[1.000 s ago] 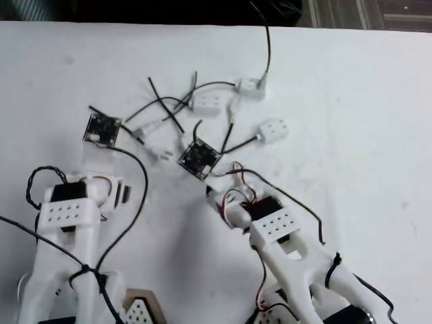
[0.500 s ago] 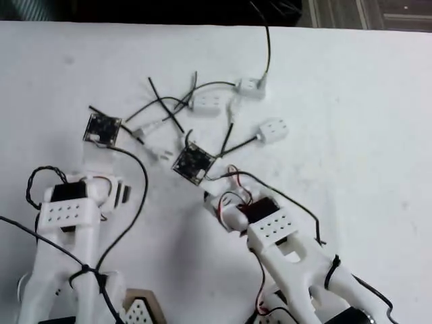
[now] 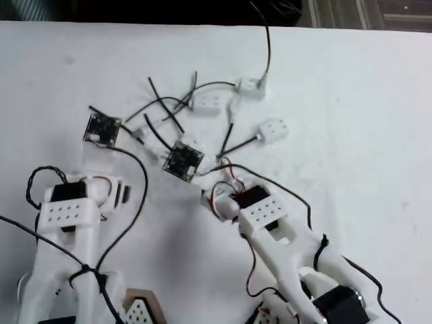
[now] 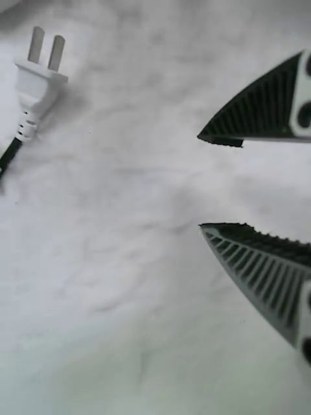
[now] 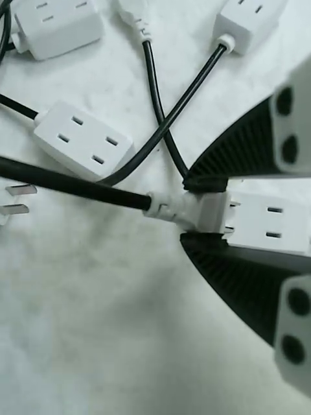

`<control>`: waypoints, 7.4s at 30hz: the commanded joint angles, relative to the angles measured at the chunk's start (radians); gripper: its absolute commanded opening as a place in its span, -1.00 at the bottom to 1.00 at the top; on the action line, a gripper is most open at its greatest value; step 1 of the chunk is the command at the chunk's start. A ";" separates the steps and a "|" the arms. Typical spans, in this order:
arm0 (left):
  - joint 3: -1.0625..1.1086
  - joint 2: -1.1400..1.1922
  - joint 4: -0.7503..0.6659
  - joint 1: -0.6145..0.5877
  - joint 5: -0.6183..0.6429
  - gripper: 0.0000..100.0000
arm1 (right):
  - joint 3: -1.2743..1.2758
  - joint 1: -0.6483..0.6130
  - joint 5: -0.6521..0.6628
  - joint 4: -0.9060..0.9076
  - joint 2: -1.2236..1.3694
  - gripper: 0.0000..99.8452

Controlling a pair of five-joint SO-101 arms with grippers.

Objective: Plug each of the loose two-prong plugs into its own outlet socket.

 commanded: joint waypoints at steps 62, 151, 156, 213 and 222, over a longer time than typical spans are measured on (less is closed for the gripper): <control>0.005 -0.027 -0.431 0.562 0.367 -0.51 | 0.072 0.030 -0.048 0.102 -0.151 -0.96; -0.006 -0.392 -0.140 0.466 0.364 -0.51 | 0.107 0.104 -0.043 0.239 -0.478 -0.97; -0.006 -0.392 -0.140 0.466 0.364 -0.51 | 0.112 0.105 -0.041 0.263 -0.501 -0.97; -0.006 -0.397 -0.140 0.421 0.365 -0.51 | 0.003 0.174 -0.101 0.398 -0.182 -0.97; -0.006 -0.397 -0.141 0.421 0.365 -0.51 | 0.003 0.203 -0.101 0.460 -0.180 -0.97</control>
